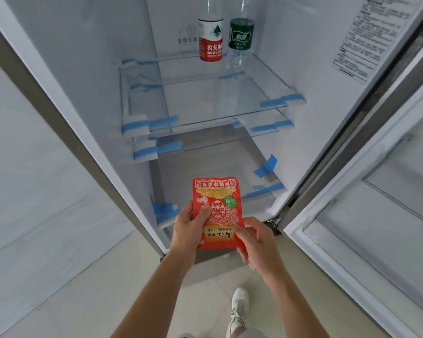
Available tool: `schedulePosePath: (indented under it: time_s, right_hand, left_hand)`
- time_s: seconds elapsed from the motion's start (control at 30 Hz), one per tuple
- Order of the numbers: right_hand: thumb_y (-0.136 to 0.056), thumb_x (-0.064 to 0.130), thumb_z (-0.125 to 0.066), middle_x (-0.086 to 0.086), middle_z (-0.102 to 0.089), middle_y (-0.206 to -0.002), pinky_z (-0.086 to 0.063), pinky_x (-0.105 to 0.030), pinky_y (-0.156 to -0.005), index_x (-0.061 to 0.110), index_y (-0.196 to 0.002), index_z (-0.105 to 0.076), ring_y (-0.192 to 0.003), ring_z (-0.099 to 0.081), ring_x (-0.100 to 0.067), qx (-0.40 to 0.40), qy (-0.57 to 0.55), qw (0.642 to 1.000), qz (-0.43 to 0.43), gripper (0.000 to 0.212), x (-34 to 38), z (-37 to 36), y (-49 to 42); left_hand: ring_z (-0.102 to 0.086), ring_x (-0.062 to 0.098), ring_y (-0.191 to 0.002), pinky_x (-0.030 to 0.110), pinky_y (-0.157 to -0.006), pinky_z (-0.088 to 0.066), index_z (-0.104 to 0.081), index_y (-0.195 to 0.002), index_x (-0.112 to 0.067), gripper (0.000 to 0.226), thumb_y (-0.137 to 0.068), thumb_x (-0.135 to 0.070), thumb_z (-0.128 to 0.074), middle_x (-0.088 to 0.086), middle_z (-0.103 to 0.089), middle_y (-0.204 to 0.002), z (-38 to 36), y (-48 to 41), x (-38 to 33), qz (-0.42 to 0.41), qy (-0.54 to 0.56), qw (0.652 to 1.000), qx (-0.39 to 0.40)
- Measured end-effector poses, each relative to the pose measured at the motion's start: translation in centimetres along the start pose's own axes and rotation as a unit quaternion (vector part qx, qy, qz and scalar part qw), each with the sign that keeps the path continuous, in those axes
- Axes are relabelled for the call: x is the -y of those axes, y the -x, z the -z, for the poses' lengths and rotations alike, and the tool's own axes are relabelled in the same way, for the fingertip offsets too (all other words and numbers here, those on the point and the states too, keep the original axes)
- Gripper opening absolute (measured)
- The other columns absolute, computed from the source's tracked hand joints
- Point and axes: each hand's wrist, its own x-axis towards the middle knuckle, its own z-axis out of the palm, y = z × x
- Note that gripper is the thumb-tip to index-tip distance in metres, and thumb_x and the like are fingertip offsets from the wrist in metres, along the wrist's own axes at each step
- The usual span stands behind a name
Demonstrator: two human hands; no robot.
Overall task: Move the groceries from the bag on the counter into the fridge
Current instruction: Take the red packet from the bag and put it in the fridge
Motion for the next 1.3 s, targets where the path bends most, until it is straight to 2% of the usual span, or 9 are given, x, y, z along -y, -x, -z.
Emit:
schedulePosePath:
  time_s: [0.07,0.27,0.47,0.6,0.73,0.87,1.0,1.2,1.3]
  right_hand:
    - [-0.095,0.033,-0.064,-0.007,-0.073,-0.078,-0.046,-0.023,-0.045,0.015,-0.103,-0.062,-0.049,-0.058,-0.013,0.016,0.021,1.0,0.007,0.02,0.7,0.7,-2.3]
    - [-0.093,0.039,-0.062,0.003,-0.073,-0.077,-0.048,-0.018,-0.045,0.017,-0.1,-0.06,-0.05,-0.062,-0.011,0.086,0.108,0.989,0.043,0.023,3.1,2.7,-8.2]
    - [-0.093,0.045,-0.06,0.007,-0.069,-0.084,-0.046,-0.009,-0.049,0.022,-0.099,-0.057,-0.06,-0.067,0.0,0.12,0.202,0.97,0.062,0.024,3.3,3.0,-11.9]
    - [-0.093,0.046,-0.061,0.009,-0.069,-0.081,-0.045,-0.009,-0.05,0.023,-0.098,-0.057,-0.056,-0.064,0.0,0.127,0.22,0.965,0.068,0.023,2.4,2.4,-12.9]
    - [-0.093,0.047,-0.06,0.01,-0.07,-0.087,-0.05,-0.012,-0.056,0.028,-0.098,-0.055,-0.068,-0.069,-0.007,0.123,0.231,0.963,0.057,0.02,1.6,1.6,-13.7]
    - [-0.095,0.043,-0.06,0.009,-0.067,-0.077,-0.046,-0.009,-0.05,0.022,-0.099,-0.057,-0.054,-0.063,0.003,0.13,0.23,0.963,0.05,0.021,0.7,0.8,-14.7]
    - [-0.096,0.044,-0.059,0.009,-0.065,-0.072,-0.043,-0.009,-0.046,0.021,-0.098,-0.058,-0.048,-0.06,0.003,0.123,0.248,0.96,0.05,0.023,-0.7,0.3,-16.1]
    - [-0.093,0.045,-0.063,0.004,-0.067,-0.068,-0.049,-0.014,-0.046,0.016,-0.091,-0.062,-0.045,-0.061,-0.005,0.116,0.251,0.959,0.054,0.029,-2.1,-1.5,-19.1]
    - [-0.092,0.047,-0.063,0.005,-0.066,-0.061,-0.048,-0.013,-0.046,0.016,-0.084,-0.06,-0.04,-0.057,-0.003,0.115,0.256,0.958,0.064,0.032,-1.8,-2.6,-21.4]
  left_hand:
    - [-0.073,0.02,-0.086,0.036,-0.073,-0.061,-0.057,-0.105,-0.033,0.015,-0.093,-0.034,-0.064,-0.004,-0.071,-0.1,-0.8,-1.1,-0.7,-0.002,0.014,1.0,-0.018]
    - [-0.073,0.024,-0.089,0.041,-0.08,-0.061,-0.058,-0.116,-0.026,0.027,-0.091,-0.023,-0.068,0.001,-0.072,-0.104,-2.9,-3.9,-1.8,0.013,0.061,0.996,-0.059]
    - [-0.073,0.019,-0.084,0.032,-0.068,-0.058,-0.056,-0.109,-0.028,0.023,-0.091,-0.02,-0.067,-0.003,-0.071,-0.098,-3.6,-5.1,-1.7,0.0,0.065,0.992,-0.108]
    - [-0.074,0.02,-0.086,0.033,-0.07,-0.06,-0.055,-0.114,-0.026,0.026,-0.092,-0.021,-0.067,-0.003,-0.071,-0.102,-3.3,-6.0,-1.4,0.002,0.054,0.991,-0.124]
    - [-0.073,0.021,-0.089,0.04,-0.078,-0.061,-0.057,-0.111,-0.028,0.023,-0.092,-0.021,-0.066,-0.002,-0.072,-0.102,-2.8,-7.2,-0.7,0.011,0.045,0.991,-0.123]
    - [-0.073,0.023,-0.091,0.048,-0.087,-0.059,-0.057,-0.109,-0.027,0.022,-0.092,-0.018,-0.067,0.0,-0.072,-0.104,-1.9,-8.9,0.4,0.018,0.025,0.993,-0.112]
    - [-0.072,0.024,-0.095,0.05,-0.09,-0.057,-0.058,-0.111,-0.023,0.025,-0.09,-0.012,-0.068,0.003,-0.072,-0.105,-1.0,-10.8,1.4,0.017,0.002,0.996,-0.083]
    - [-0.073,0.02,-0.091,0.042,-0.086,-0.059,-0.061,-0.111,-0.018,0.028,-0.087,-0.006,-0.07,0.002,-0.074,-0.1,-0.1,-14.5,2.2,0.019,-0.014,0.995,-0.095]
    - [-0.072,0.017,-0.09,0.04,-0.087,-0.057,-0.064,-0.107,-0.022,0.026,-0.084,-0.015,-0.075,-0.003,-0.074,-0.096,0.6,-17.0,1.9,0.002,-0.059,0.991,-0.121]
